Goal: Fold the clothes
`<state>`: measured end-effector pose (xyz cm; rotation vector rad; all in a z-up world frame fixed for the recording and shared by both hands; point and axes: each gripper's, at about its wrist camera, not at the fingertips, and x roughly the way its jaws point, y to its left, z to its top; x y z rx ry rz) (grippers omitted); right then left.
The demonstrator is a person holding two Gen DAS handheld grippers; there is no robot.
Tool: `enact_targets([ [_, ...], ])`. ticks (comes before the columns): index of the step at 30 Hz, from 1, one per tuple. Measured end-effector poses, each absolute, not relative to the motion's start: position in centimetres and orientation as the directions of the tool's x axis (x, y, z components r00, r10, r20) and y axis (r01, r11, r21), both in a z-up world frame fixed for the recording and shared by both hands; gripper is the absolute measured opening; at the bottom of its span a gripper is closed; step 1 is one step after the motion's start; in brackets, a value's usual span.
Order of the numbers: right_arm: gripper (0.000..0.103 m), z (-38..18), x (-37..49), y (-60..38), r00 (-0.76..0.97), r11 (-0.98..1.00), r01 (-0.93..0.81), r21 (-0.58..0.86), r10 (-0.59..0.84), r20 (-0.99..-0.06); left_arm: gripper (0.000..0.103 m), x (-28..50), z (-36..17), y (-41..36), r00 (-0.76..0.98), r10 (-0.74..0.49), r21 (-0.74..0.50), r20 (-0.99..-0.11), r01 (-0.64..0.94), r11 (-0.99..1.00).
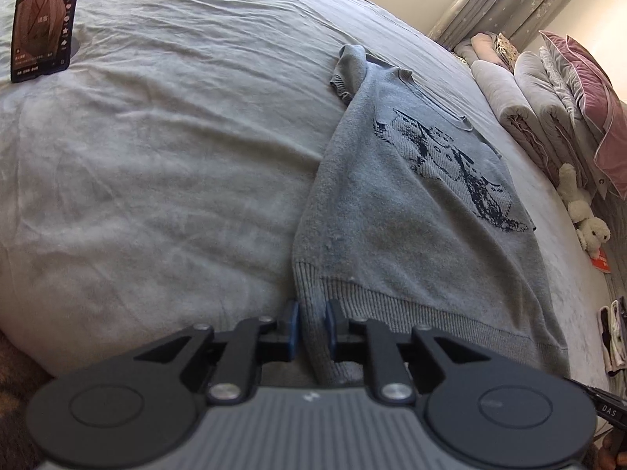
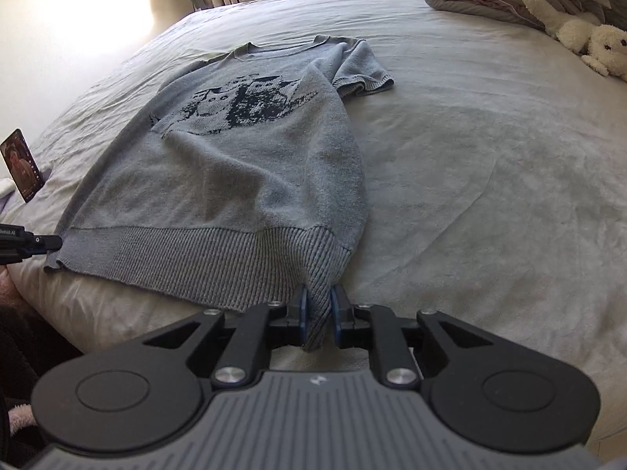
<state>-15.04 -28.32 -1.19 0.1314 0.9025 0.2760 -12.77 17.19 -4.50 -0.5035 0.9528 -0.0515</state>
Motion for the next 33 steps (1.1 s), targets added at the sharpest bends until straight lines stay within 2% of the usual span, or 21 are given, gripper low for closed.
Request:
enact_targets([
  [2, 0.036, -0.9, -15.1, -29.0, 0.602, 0.95, -0.16, 0.267, 0.308, -0.736, 0.016, -13.0, -4.8, 17.6, 0.58, -0.29, -0.47, -0.761, -0.186, 0.863],
  [8, 0.037, -1.0, -15.5, -30.3, 0.612, 0.943, -0.127, 0.307, 0.318, -0.724, 0.02, -13.6, -5.5, 17.5, 0.569, -0.355, -0.541, -0.742, -0.194, 0.819],
  [11, 0.039, -1.8, -15.8, -29.8, 0.591, 0.945, -0.139, 0.296, 0.319, -0.741, 0.017, -13.6, -5.7, 17.2, 0.579, -0.364, -0.553, -0.73, -0.187, 0.812],
  [13, 0.04, -2.4, -16.1, -29.2, 0.584, 0.95, -0.155, 0.27, 0.308, -0.751, 0.008, -13.9, -5.4, 17.4, 0.605, -0.354, -0.566, -0.714, -0.199, 0.8],
  [18, 0.041, -3.0, -16.5, -27.8, 0.627, 0.972, -0.175, 0.154, 0.231, -0.744, 0.008, -14.8, -3.9, 17.9, 0.683, -0.271, -0.558, -0.678, -0.239, 0.795],
  [23, 0.041, -3.2, -16.2, -27.5, 0.665, 0.986, -0.147, 0.084, 0.161, -0.729, 0.009, -15.2, -3.6, 18.2, 0.69, -0.184, -0.488, -0.7, -0.275, 0.829],
  [25, 0.041, -3.2, -16.2, -27.4, 0.672, 0.987, -0.144, 0.068, 0.148, -0.725, 0.011, -15.1, -4.1, 18.7, 0.671, -0.212, -0.503, -0.71, -0.273, 0.82],
  [27, 0.041, -3.2, -16.3, -27.3, 0.677, 0.987, -0.15, 0.049, 0.139, -0.723, 0.026, -14.9, -4.7, 18.8, 0.656, -0.25, -0.527, -0.712, -0.264, 0.808],
  [29, 0.041, -3.2, -16.5, -27.0, 0.681, 0.987, -0.16, 0.026, 0.129, -0.721, 0.035, -14.8, -5.1, 18.5, 0.657, -0.272, -0.543, -0.703, -0.249, 0.802],
  [33, 0.041, -3.4, -16.6, -26.4, 0.693, 0.986, -0.168, -0.008, 0.112, -0.713, 0.037, -14.3, -5.9, 17.9, 0.663, -0.289, -0.562, -0.691, -0.241, 0.791],
])
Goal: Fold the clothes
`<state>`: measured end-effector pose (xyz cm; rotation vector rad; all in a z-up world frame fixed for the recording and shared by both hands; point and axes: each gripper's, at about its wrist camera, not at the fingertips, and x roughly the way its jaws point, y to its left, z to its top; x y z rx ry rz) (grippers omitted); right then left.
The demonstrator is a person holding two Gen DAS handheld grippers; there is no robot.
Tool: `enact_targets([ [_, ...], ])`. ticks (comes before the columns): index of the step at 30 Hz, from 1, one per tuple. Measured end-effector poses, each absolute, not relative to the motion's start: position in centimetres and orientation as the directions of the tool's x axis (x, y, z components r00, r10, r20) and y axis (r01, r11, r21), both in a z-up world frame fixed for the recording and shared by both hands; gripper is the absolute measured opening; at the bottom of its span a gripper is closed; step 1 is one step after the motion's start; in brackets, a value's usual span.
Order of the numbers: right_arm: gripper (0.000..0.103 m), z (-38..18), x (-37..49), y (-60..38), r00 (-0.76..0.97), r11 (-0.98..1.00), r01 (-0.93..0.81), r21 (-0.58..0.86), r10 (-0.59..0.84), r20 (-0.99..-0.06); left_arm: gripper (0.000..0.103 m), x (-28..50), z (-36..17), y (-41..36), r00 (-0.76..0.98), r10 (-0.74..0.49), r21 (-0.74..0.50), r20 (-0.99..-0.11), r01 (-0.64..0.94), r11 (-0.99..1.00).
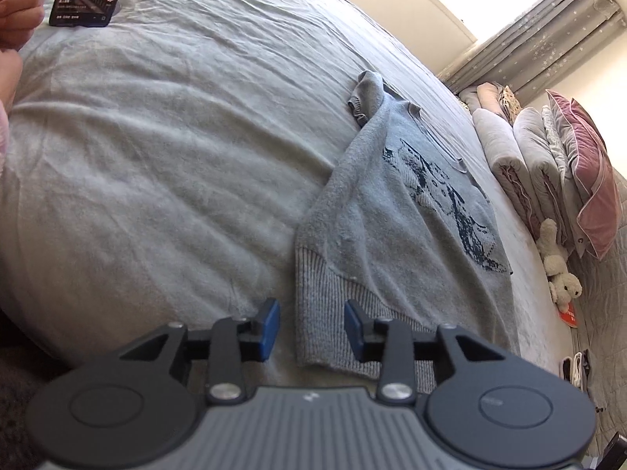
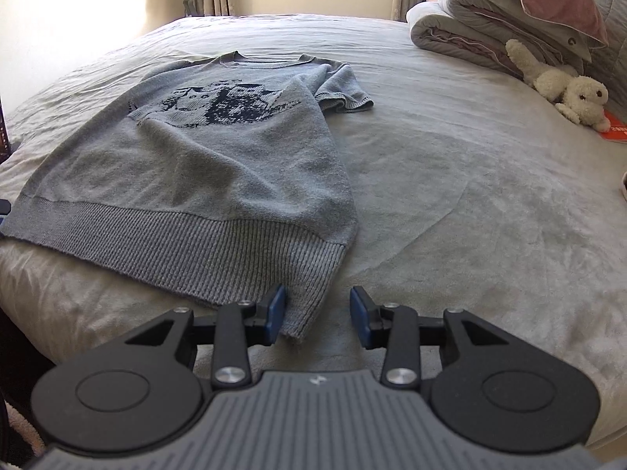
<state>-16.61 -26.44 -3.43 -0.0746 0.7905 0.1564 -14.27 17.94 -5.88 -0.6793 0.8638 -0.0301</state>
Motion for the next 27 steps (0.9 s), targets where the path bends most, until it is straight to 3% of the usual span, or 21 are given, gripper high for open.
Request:
enact_targets([
  [4, 0.041, -3.6, -16.7, -25.7, 0.7, 0.983, -0.176, -0.053, 0.087, -0.709, 0.035, -14.0, -6.1, 17.1, 0.669, -0.282, -0.548, -0.687, -0.222, 0.807],
  [6, 0.041, -3.5, -16.7, -25.9, 0.694, 0.985, -0.172, -0.024, 0.104, -0.712, 0.006, -14.0, -5.8, 16.8, 0.666, -0.241, -0.504, -0.706, -0.233, 0.832],
  [10, 0.036, -3.3, -16.5, -26.7, 0.668, 0.988, -0.135, 0.08, 0.15, -0.729, 0.006, -14.8, -4.9, 16.8, 0.68, -0.175, -0.456, -0.712, -0.258, 0.852],
  [11, 0.015, -3.3, -16.5, -26.7, 0.662, 0.986, -0.138, 0.089, 0.158, -0.733, 0.005, -15.0, -4.7, 16.7, 0.683, -0.164, -0.443, -0.711, -0.254, 0.86],
  [12, 0.007, -3.2, -16.5, -26.6, 0.657, 0.985, -0.148, 0.092, 0.167, -0.735, 0.005, -15.2, -4.4, 16.6, 0.684, -0.161, -0.432, -0.712, -0.245, 0.868],
  [18, 0.007, -1.6, -16.9, -26.8, 0.657, 0.987, -0.144, 0.078, 0.154, -0.738, 0.005, -15.3, -3.1, 15.8, 0.659, -0.126, -0.329, -0.741, -0.194, 0.924],
  [23, 0.008, -2.6, -15.6, -27.0, 0.586, 0.984, -0.151, 0.097, 0.168, -0.793, 0.006, -13.9, -5.0, 15.0, 0.598, -0.094, -0.238, -0.796, -0.165, 0.957],
  [27, 0.016, -2.7, -15.2, -27.0, 0.584, 0.982, -0.157, 0.104, 0.177, -0.792, 0.016, -13.8, -4.4, 15.7, 0.597, -0.127, -0.276, -0.792, -0.164, 0.947],
])
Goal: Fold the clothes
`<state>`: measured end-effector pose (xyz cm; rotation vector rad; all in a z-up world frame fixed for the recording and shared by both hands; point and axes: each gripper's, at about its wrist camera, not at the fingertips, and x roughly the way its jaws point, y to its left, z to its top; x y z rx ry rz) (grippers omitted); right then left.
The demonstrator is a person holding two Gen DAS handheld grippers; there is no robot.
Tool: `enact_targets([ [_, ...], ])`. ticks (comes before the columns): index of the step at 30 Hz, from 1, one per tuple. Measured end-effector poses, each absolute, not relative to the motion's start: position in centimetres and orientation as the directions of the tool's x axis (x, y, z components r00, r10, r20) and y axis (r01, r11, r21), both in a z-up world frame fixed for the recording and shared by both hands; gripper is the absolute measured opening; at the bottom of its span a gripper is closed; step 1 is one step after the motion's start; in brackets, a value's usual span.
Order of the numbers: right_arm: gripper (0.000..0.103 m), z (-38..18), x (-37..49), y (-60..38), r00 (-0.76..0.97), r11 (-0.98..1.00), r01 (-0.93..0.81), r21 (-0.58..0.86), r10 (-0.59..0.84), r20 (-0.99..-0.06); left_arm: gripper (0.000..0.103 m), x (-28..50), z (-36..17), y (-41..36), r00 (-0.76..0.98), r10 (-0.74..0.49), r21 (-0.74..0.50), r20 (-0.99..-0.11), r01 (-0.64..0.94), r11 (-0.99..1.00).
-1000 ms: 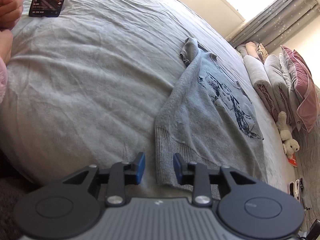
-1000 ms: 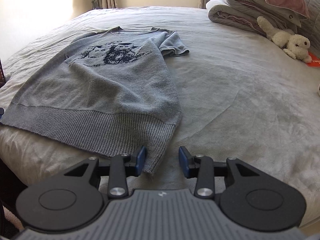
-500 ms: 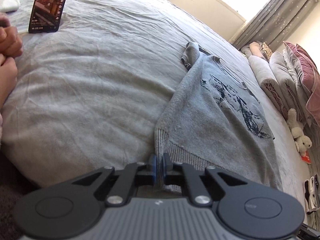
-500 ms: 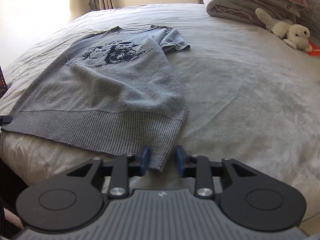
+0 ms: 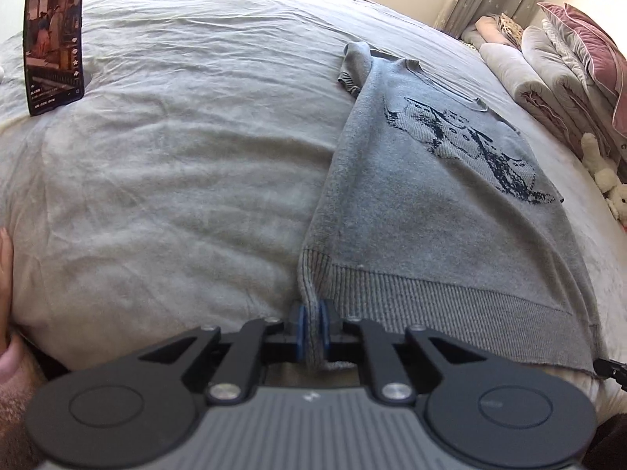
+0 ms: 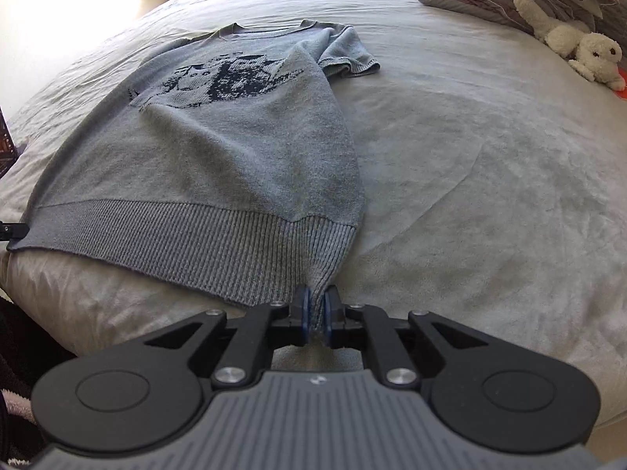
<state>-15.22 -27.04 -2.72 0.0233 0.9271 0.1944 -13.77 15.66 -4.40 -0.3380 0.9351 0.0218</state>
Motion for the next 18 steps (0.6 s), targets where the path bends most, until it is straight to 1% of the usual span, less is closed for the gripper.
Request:
enact_targets([
  [1, 0.018, -2.5, -15.1, -27.2, 0.591, 0.982, -0.154, 0.105, 0.177, -0.787, 0.018, -13.7, -4.3, 16.0, 0.597, -0.145, -0.298, -0.789, -0.165, 0.94],
  [3, 0.025, -1.9, -14.5, -27.4, 0.607, 0.984, -0.146, 0.102, 0.171, -0.776, 0.023, -13.5, -4.1, 16.6, 0.596, -0.168, -0.33, -0.785, -0.173, 0.928],
  [4, 0.027, -1.6, -14.1, -27.6, 0.613, 0.985, -0.141, 0.101, 0.167, -0.772, 0.025, -13.2, -3.9, 16.8, 0.598, -0.169, -0.336, -0.784, -0.18, 0.924],
  [5, 0.031, -1.3, -13.8, -27.8, 0.62, 0.986, -0.137, 0.099, 0.163, -0.768, 0.027, -13.0, -3.7, 16.9, 0.602, -0.164, -0.336, -0.782, -0.185, 0.923],
  [6, 0.033, -1.0, -13.3, -28.0, 0.626, 0.986, -0.132, 0.098, 0.159, -0.763, 0.031, -12.7, -3.4, 16.9, 0.608, -0.155, -0.333, -0.778, -0.19, 0.924],
  [9, 0.037, 0.0, -11.3, -28.8, 0.642, 0.987, -0.119, 0.106, 0.158, -0.75, 0.036, -11.3, -2.5, 16.7, 0.628, -0.134, -0.319, -0.766, -0.191, 0.928],
  [15, 0.039, 0.7, -5.6, -30.0, 0.651, 0.977, -0.065, 0.202, 0.195, -0.734, 0.044, -6.3, -0.8, 15.6, 0.666, -0.13, -0.294, -0.735, -0.139, 0.946],
  [18, 0.039, 0.5, -2.8, -30.6, 0.655, 0.962, -0.028, 0.273, 0.224, -0.722, 0.044, -3.0, -0.7, 15.9, 0.677, -0.134, -0.309, -0.724, -0.145, 0.94],
])
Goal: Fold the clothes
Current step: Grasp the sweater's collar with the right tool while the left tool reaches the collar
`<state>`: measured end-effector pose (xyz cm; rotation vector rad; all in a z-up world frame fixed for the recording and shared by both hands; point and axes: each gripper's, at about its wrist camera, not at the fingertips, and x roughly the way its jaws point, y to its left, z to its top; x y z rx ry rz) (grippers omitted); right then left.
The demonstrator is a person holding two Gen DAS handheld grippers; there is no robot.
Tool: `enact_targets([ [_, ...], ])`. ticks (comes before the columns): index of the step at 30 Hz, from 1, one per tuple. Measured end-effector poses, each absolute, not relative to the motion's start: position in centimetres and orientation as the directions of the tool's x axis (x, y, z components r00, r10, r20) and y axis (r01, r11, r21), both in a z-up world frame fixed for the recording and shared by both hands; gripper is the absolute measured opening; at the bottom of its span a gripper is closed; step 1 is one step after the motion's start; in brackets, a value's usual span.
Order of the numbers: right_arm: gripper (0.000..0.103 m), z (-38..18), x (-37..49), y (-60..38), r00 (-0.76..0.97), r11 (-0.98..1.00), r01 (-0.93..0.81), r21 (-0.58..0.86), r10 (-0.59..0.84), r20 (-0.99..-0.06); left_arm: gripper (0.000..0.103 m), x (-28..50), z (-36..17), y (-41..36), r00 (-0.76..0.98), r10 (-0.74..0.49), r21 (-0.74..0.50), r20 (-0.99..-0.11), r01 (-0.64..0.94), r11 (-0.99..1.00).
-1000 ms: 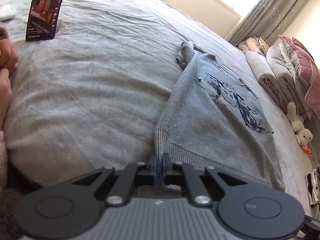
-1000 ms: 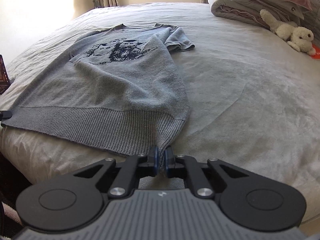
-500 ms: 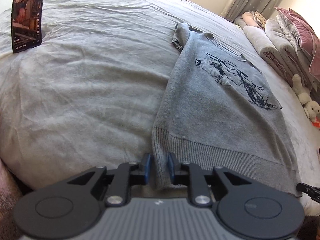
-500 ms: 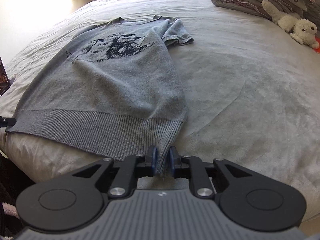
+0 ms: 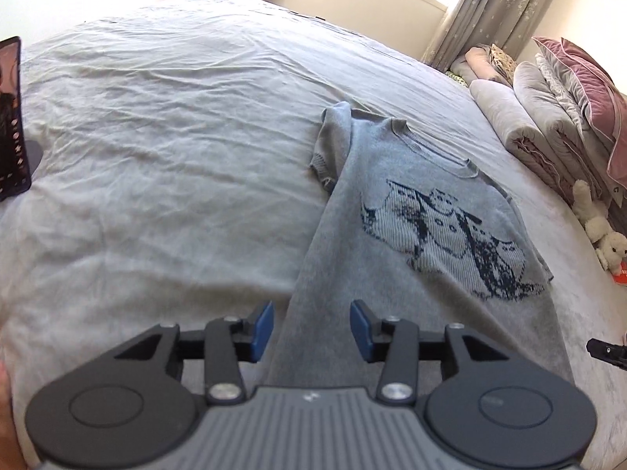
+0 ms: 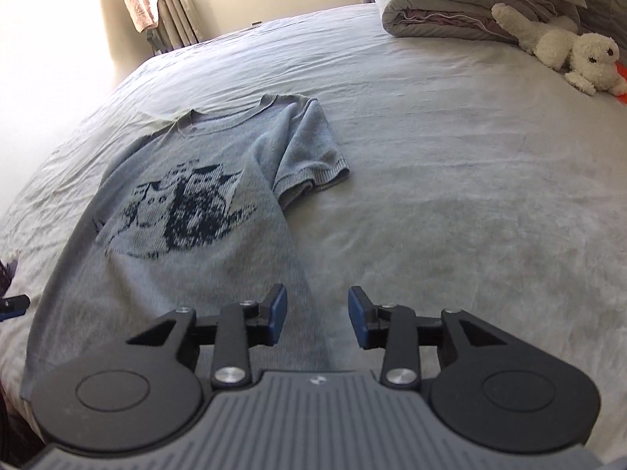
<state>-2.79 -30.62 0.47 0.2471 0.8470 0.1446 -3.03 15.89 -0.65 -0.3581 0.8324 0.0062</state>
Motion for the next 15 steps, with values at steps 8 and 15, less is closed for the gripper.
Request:
enact_targets([
  [8, 0.039, -1.7, 3.0, -32.0, 0.666, 0.925, 0.067, 0.375, 0.238, -0.707, 0.043, 4.5, -2.8, 18.2, 0.703, -0.149, -0.404, -0.695, -0.211, 0.89],
  [15, 0.039, -3.6, 5.8, -33.0, 0.703, 0.906, 0.09, 0.414, 0.237, -0.671, 0.042, 7.9, -4.8, 18.4, 0.727, -0.158, -0.45, -0.668, -0.226, 0.864],
])
